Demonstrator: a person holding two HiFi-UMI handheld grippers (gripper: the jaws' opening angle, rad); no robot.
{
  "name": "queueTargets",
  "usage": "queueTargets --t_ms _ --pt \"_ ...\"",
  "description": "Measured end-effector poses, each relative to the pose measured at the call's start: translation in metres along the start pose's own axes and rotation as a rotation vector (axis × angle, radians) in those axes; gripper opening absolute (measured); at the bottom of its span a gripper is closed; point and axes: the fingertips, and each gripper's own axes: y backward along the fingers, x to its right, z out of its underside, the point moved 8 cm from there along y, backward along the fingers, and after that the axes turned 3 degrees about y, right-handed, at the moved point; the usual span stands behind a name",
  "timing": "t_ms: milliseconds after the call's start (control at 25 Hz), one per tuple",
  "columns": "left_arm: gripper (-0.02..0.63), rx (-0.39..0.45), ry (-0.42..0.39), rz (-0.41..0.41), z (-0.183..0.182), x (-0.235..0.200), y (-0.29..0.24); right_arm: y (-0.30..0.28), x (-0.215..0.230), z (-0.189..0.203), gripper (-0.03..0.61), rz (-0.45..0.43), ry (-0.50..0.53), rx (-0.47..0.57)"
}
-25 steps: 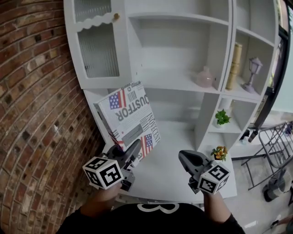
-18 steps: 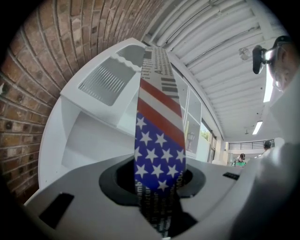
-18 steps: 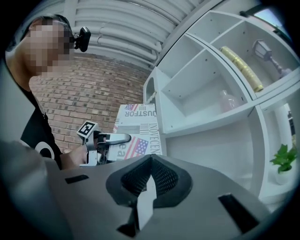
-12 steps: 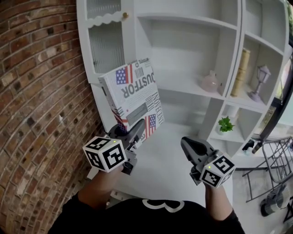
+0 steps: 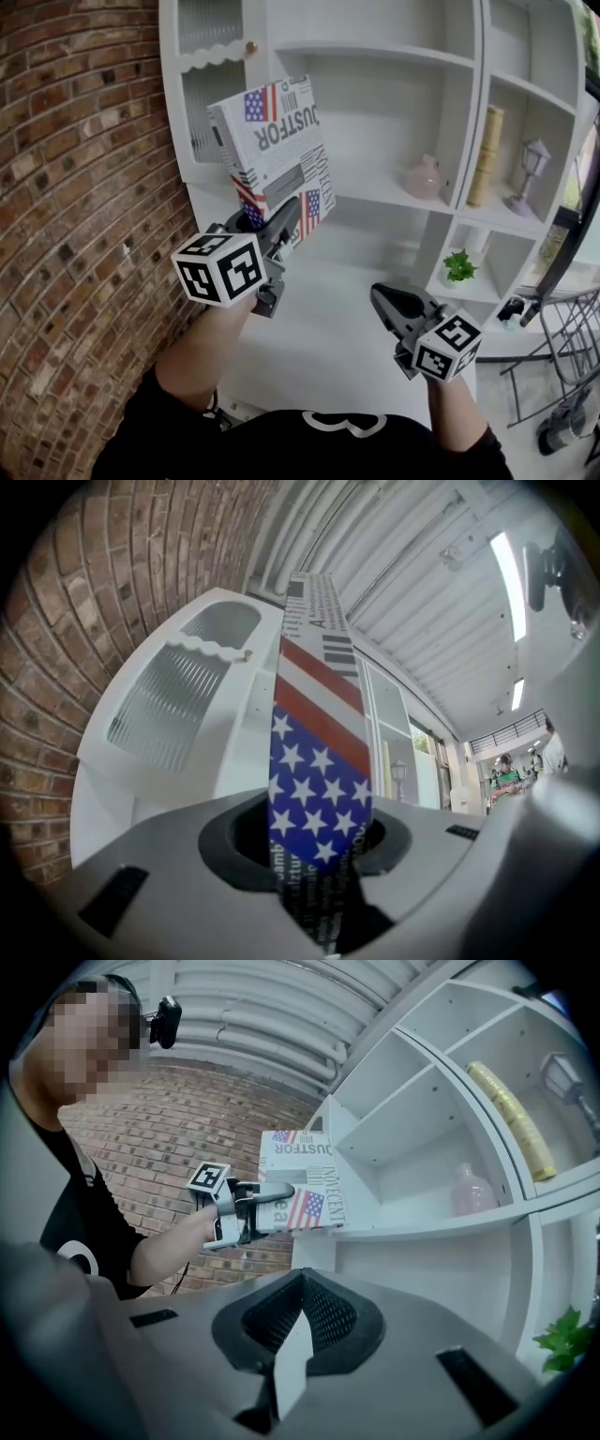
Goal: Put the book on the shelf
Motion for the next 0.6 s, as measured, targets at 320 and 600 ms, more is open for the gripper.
queueTargets --t_ms 320,600 --pt "0.152 -0.002 -0.079 -0.036 -0.024 -0.007 -0.051 -0.008 0.011 0.006 0.000 -0.021 -0.020 -0.007" --pt "0.152 -0.037 -0.122 -0.082 -0.024 -0.024 -0.096 -0.006 0.023 0.014 0.000 0.001 -0.023 -0.021"
